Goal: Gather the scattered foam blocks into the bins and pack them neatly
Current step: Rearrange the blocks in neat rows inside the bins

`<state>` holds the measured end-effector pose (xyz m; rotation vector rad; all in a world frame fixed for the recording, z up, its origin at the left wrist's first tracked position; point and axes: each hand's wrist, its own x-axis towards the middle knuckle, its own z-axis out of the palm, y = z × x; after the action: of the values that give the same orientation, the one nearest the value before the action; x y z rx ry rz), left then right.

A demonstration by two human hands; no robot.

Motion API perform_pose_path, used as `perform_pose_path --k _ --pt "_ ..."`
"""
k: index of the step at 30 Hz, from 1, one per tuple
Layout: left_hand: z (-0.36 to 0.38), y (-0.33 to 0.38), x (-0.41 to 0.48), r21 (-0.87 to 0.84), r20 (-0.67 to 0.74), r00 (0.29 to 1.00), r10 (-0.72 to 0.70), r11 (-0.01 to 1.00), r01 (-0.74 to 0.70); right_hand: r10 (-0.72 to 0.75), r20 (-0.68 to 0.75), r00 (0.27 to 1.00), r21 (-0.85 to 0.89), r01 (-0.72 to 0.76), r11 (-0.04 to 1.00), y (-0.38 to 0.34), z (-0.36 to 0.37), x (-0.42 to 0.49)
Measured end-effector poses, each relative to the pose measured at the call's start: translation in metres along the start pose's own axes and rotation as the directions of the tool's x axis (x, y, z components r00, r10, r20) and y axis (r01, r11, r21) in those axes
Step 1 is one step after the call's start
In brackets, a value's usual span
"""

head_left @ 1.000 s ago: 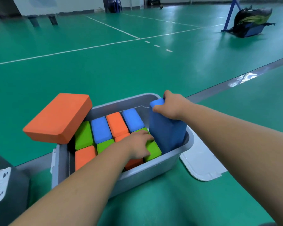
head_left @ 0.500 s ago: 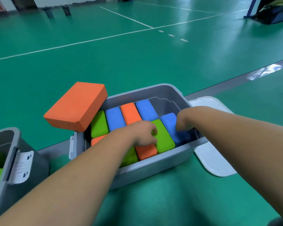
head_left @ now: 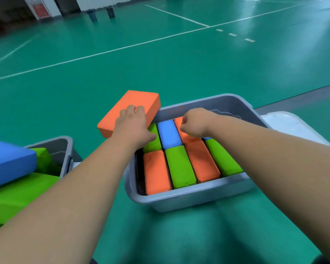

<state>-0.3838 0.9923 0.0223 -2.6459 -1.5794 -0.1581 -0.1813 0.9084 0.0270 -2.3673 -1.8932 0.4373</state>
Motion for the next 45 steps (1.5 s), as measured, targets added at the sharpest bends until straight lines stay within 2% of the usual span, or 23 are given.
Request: perform_pose_path --k 2,5,12,18,23,26,28,31,34,35,38,40,42,45 --pt "0.008 -0.018 -0.005 0.088 0.0 0.999 -0.039 0.995 0.039 -0.012 -0.029 1.0 0.023 0.012 1.0 -0.014 0.003 0.003" --pt "0.023 -0.036 -0.008 0.107 0.039 0.996 -0.077 0.992 0.072 -0.03 -0.058 0.998 0.086 0.035 0.996 -0.029 0.006 0.008" --pt "0.034 -0.031 -0.007 -0.028 0.113 0.989 -0.097 0.995 0.1 -0.027 -0.063 0.998 0.106 0.033 0.994 -0.044 0.01 0.008" --pt "0.036 -0.024 -0.003 -0.034 0.062 0.988 -0.14 0.989 0.143 0.027 -0.085 0.996 0.126 -0.016 0.992 -0.033 0.005 0.012" --pt "0.02 -0.026 0.005 -0.227 0.022 0.992 -0.12 0.966 0.122 0.117 -0.186 0.975 0.175 -0.085 0.981 -0.015 -0.001 0.014" --pt "0.006 -0.012 0.009 -0.326 -0.089 0.996 -0.03 0.946 -0.001 0.285 -0.3 0.91 0.351 -0.172 0.92 0.005 -0.018 0.019" --pt "-0.001 0.006 0.009 -0.363 -0.15 0.986 0.075 0.923 -0.126 0.428 -0.345 0.835 0.534 -0.2 0.822 0.016 -0.033 0.015" --pt "-0.008 0.039 0.007 -0.374 -0.224 0.94 0.258 0.868 -0.327 0.559 -0.332 0.76 0.767 -0.127 0.629 0.033 -0.049 0.004" --pt "0.0 0.07 0.003 -0.362 -0.246 0.881 0.404 0.805 -0.47 0.656 -0.283 0.7 0.882 -0.078 0.464 0.051 -0.059 -0.007" --pt "0.005 0.078 0.003 -0.356 -0.257 0.866 0.428 0.791 -0.497 0.683 -0.288 0.671 0.891 -0.073 0.448 0.059 -0.06 -0.008" --pt "0.018 0.102 0.005 -0.337 -0.229 0.862 0.452 0.794 -0.506 0.72 -0.374 0.584 0.868 -0.053 0.494 0.077 -0.063 -0.017" --pt "0.03 0.118 0.005 -0.348 -0.124 0.905 0.408 0.836 -0.425 0.72 -0.458 0.522 0.838 -0.017 0.545 0.085 -0.064 -0.024" --pt "0.044 0.132 0.004 -0.35 0.025 0.93 0.368 0.874 -0.336 0.687 -0.537 0.49 0.794 0.016 0.608 0.093 -0.064 -0.029" --pt "0.067 0.143 -0.002 -0.235 0.251 0.86 0.444 0.89 -0.391 0.612 -0.63 0.479 0.719 0.063 0.692 0.106 -0.062 -0.034"
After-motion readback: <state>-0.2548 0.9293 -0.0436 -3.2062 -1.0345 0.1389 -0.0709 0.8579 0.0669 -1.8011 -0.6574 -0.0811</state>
